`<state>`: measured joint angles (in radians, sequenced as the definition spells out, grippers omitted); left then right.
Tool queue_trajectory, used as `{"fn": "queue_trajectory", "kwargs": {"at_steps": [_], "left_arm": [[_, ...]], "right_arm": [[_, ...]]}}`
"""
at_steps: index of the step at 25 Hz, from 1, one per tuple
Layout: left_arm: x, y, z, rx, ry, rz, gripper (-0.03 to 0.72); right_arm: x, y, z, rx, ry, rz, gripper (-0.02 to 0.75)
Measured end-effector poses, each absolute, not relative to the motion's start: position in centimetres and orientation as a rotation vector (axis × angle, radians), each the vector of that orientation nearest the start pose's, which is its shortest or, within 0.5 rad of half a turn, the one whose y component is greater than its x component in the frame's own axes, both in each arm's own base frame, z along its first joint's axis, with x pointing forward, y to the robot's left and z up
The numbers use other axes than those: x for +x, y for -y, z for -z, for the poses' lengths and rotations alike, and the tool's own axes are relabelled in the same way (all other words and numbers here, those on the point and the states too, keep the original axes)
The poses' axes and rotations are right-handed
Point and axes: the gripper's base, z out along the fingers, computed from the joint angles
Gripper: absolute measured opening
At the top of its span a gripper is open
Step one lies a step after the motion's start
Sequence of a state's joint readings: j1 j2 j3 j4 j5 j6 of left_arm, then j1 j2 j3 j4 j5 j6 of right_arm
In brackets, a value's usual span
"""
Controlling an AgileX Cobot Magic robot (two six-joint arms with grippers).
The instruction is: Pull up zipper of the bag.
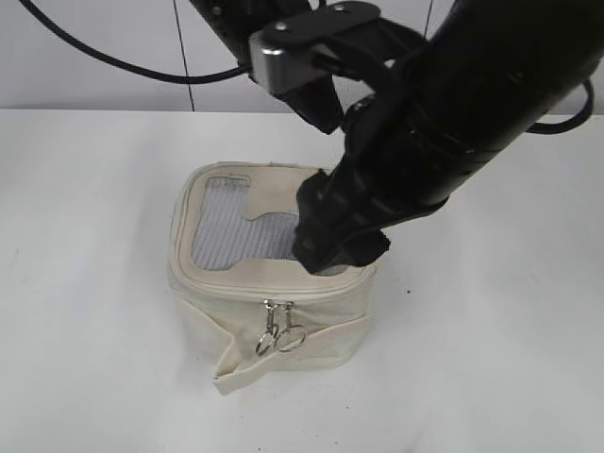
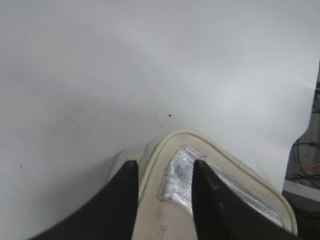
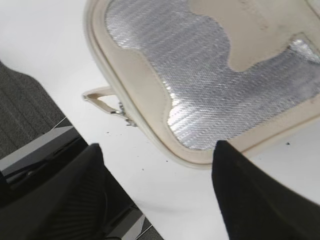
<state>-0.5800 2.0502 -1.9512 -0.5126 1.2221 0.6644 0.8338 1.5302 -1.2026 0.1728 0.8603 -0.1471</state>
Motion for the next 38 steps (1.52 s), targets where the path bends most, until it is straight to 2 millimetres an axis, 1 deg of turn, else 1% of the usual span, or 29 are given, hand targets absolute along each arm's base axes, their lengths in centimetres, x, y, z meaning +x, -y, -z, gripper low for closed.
{"fn": "queue_trajectory", "kwargs": {"at_steps": [2, 5, 7, 8, 11, 13, 16, 18, 19, 22, 25, 28, 29, 32, 35, 38], "left_arm": [[35.0, 27.2, -30.6, 1.437, -2.313, 0.593, 0.284], [35.2, 25.9, -31.4, 1.361, -2.378, 0.417, 0.285], [35.4, 25.0, -31.9, 1.298, -2.412, 0.292, 0.285], [35.6, 24.5, -32.3, 1.266, -2.424, 0.243, 0.285], [36.2, 22.5, -33.4, 1.096, -2.475, 0.122, 0.285], [36.5, 20.6, -34.7, 0.962, -2.496, 0.084, 0.285], [36.9, 17.2, -36.8, 0.741, -2.517, 0.081, 0.285], [36.8, 14.6, -38.1, 0.607, -2.520, 0.075, 0.285], [36.3, 13.5, -38.7, 0.564, -2.521, 0.070, 0.285], [34.5, 9.7, -39.5, 0.444, -2.546, 0.043, 0.285], [32.0, 6.6, -39.1, 0.353, -2.594, 0.016, 0.285], [28.9, 3.9, -37.7, 0.271, -2.663, -0.012, 0.285], [27.7, 3.2, -37.5, 0.245, -2.671, -0.020, 0.285], [23.9, 1.7, -36.3, 0.191, -2.683, -0.035, 0.285], [19.9, 1.3, -35.5, 0.177, -2.625, -0.029, 0.285], [16.5, 1.1, -35.0, 0.168, -2.534, -0.010, 0.285]], "right_arm": [[20.9, -23.5, -29.1, -1.108, -2.480, -0.396, 0.524], [22.3, -21.8, -29.1, -0.990, -2.542, -0.352, 0.524], [23.5, -20.5, -29.1, -0.917, -2.574, -0.324, 0.524], [24.2, -19.5, -29.1, -0.867, -2.593, -0.308, 0.524], [25.9, -16.9, -29.0, -0.739, -2.643, -0.272, 0.524], [27.1, -14.8, -29.0, -0.625, -2.674, -0.250, 0.524], [28.6, -11.7, -29.0, -0.466, -2.702, -0.220, 0.524], [29.3, -9.6, -29.0, -0.365, -2.713, -0.199, 0.524], [29.6, -8.7, -29.0, -0.321, -2.719, -0.188, 0.524], [30.2, -6.0, -28.9, -0.188, -2.731, -0.138, 0.525], [30.5, -4.3, -28.9, -0.100, -2.733, -0.072, 0.525], [30.6, -3.7, -28.9, -0.060, -2.733, -0.032, 0.525], [30.6, -3.6, -28.9, -0.055, -2.733, -0.031, 0.525], [30.6, -3.6, -28.9, -0.046, -2.734, -0.038, 0.525], [30.2, -3.6, -29.5, -0.048, -2.724, -0.040, 0.525], [28.7, -3.4, -30.4, -0.058, -2.724, -0.036, 0.525]]}}
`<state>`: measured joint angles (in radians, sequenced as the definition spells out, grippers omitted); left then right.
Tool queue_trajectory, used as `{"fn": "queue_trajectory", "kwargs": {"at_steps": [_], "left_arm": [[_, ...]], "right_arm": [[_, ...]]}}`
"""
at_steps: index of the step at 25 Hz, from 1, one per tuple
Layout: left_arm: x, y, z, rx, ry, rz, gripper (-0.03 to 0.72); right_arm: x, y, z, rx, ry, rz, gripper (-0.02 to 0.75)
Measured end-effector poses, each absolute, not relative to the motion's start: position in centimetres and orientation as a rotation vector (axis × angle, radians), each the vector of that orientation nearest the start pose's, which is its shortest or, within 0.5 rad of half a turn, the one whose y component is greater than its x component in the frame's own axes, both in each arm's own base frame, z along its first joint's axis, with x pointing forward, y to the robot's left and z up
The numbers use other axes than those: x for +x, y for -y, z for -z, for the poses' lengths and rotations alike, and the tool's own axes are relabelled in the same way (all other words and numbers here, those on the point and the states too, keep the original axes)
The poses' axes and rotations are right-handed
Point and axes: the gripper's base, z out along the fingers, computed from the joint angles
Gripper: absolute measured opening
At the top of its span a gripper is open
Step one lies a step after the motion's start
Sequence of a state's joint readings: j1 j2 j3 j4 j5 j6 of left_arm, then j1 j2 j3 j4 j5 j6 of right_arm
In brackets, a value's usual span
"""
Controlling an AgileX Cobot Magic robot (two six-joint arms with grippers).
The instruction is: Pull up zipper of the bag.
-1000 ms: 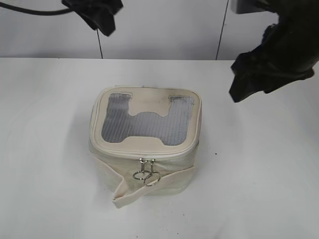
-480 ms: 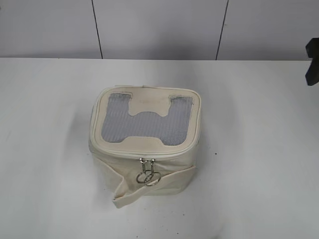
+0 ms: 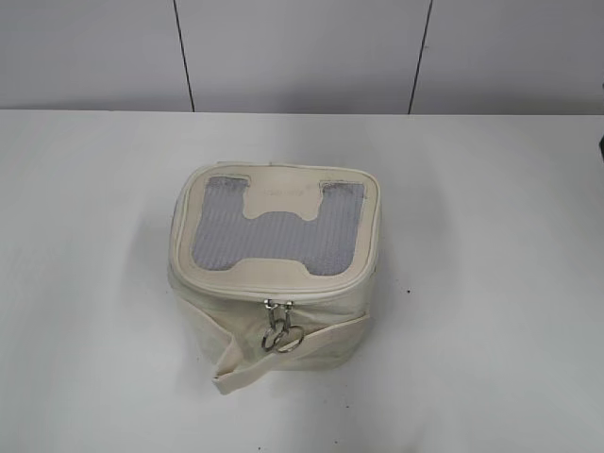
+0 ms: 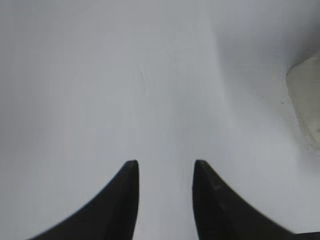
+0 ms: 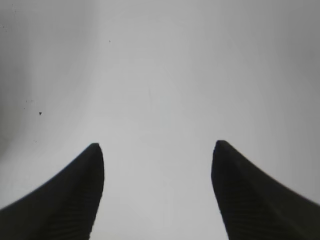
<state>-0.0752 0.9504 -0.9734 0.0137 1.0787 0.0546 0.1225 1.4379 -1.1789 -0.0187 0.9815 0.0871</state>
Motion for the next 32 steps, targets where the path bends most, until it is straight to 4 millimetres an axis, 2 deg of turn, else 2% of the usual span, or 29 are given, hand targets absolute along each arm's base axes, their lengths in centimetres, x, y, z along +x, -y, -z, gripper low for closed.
{"fn": "queue_trajectory", "kwargs": {"at_steps": [4, 8, 13, 17, 20, 23, 26, 32], "left_arm": [[11.7, 0.8, -34.7, 0.158, -2.389, -0.006, 0.285], [8.7, 0.7, -33.2, 0.150, -2.312, 0.010, 0.285], [5.5, 0.7, -31.1, 0.141, -2.230, 0.062, 0.285], [3.6, 0.9, -30.1, 0.135, -2.167, 0.106, 0.285], [2.3, 0.8, -29.9, 0.135, -2.126, 0.112, 0.285], [1.4, 0.7, -29.4, 0.139, -2.118, 0.112, 0.285], [0.5, 0.7, -29.2, 0.158, -2.084, 0.110, 0.285], [0.0, 0.9, -29.2, 0.275, -2.045, 0.075, 0.285]], "right_arm": [[24.7, -2.8, -31.5, -0.066, -2.700, -0.030, 0.525], [19.1, -2.1, -32.2, -0.065, -2.657, -0.033, 0.525], [11.8, -1.2, -32.9, -0.059, -2.485, -0.043, 0.525], [6.9, -0.3, -31.7, -0.058, -2.356, -0.018, 0.525], [3.8, 0.1, -30.1, -0.053, -2.264, -0.022, 0.525], [1.4, 0.4, -28.4, -0.054, -2.173, -0.029, 0.525], [-0.4, 0.6, -28.0, -0.063, -2.064, -0.037, 0.524], [-0.7, 0.3, -27.9, -0.123, -2.034, -0.052, 0.491]]}}
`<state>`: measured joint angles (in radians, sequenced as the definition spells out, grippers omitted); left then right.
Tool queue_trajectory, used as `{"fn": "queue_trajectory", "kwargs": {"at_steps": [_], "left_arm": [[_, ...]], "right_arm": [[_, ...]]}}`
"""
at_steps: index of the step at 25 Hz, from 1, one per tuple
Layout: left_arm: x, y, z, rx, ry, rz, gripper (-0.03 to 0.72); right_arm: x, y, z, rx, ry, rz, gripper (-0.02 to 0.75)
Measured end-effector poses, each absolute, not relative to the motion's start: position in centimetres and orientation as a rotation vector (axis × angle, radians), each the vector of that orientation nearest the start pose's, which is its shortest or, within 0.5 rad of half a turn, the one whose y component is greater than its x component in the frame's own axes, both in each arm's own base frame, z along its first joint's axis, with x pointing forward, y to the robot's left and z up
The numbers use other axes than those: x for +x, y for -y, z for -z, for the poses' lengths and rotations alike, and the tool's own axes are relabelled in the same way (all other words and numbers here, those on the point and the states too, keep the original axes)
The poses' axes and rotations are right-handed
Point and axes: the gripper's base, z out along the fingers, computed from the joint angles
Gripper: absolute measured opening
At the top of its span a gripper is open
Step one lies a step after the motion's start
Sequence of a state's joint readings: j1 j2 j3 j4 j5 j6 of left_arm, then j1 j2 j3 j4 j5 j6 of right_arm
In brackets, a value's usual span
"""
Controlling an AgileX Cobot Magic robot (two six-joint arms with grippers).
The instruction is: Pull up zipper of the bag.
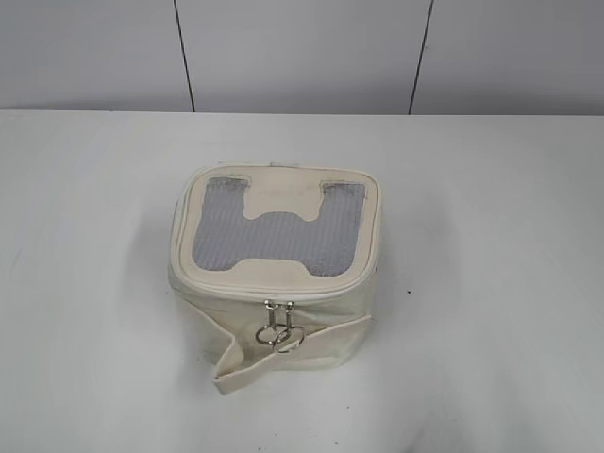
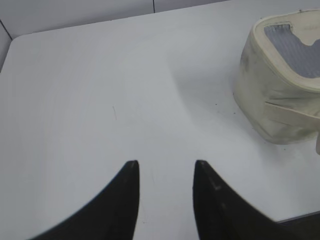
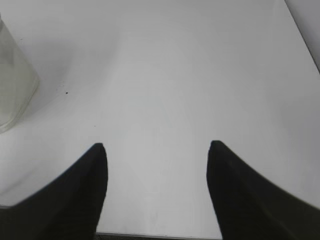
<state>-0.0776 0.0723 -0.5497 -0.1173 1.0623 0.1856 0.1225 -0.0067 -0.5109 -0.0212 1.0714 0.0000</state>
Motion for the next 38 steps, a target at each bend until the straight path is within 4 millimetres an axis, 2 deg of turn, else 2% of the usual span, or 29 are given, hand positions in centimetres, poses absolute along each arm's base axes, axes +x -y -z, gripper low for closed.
{"fn": "queue_trajectory", "kwargs": {"at_steps": [19, 26, 38], "left_arm": [[0.06, 1.09, -29.03, 0.287, -2.048, 0.091, 0.284], [0.10, 0.87, -29.02, 0.250, -2.054, 0.078, 0.246], [0.12, 0.84, -29.02, 0.243, -2.056, 0.078, 0.244]], "right_arm": [[-0.61, -0.05, -27.78, -0.154, -2.029, -0.082, 0.480], [-0.61, -0.05, -27.78, -0.155, -2.029, -0.081, 0.480], [-0.60, -0.06, -27.79, -0.140, -2.029, -0.072, 0.480]]}}
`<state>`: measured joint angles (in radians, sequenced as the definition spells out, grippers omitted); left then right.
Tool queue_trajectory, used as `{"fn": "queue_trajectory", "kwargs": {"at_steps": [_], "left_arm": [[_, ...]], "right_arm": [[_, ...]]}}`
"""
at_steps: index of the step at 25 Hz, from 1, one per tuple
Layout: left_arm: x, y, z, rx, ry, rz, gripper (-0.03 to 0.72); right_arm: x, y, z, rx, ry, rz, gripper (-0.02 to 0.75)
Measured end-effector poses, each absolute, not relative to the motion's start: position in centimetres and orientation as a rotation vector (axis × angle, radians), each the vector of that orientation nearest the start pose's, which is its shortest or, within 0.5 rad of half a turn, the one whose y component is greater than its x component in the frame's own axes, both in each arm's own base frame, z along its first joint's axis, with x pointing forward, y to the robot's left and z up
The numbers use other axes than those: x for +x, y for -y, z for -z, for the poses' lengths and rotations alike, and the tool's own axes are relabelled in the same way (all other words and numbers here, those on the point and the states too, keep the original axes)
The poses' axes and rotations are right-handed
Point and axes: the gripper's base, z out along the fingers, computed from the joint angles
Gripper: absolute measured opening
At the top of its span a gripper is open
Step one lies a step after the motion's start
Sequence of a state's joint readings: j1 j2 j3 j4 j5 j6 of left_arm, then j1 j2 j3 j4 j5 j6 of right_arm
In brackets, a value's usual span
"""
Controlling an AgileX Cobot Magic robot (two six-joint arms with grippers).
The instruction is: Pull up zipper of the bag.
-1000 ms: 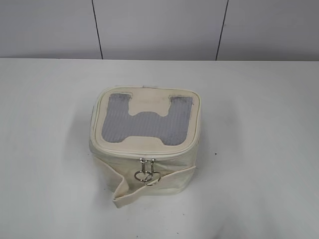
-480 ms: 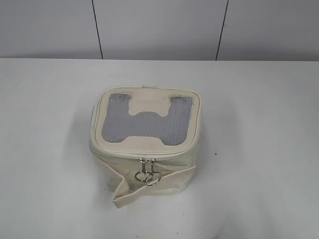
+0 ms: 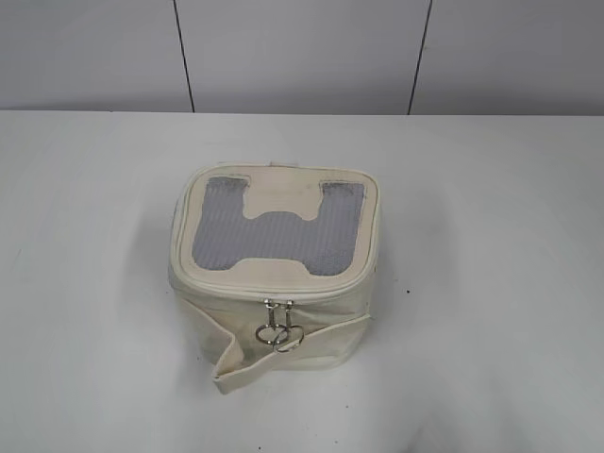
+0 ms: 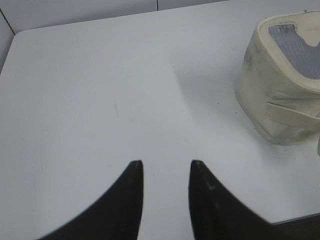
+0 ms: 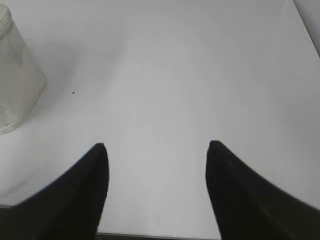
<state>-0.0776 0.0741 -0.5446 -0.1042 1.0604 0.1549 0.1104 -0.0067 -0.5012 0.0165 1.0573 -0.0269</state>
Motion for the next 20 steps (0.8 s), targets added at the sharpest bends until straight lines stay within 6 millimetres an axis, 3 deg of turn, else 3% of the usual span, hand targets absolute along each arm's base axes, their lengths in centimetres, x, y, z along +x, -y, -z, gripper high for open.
{"fn": "queue_trajectory", "kwargs": {"at_steps": [11, 20], "left_arm": [[0.1, 0.8, -29.0, 0.236, -2.054, 0.074, 0.244], [-1.2, 0.8, -29.0, 0.185, -1.982, 0.039, 0.244]], "right_arm": [[-0.6, -0.1, -27.8, -0.050, -2.032, -0.016, 0.465], [-0.6, -0.1, -27.8, -0.050, -2.030, -0.018, 0.462]]}}
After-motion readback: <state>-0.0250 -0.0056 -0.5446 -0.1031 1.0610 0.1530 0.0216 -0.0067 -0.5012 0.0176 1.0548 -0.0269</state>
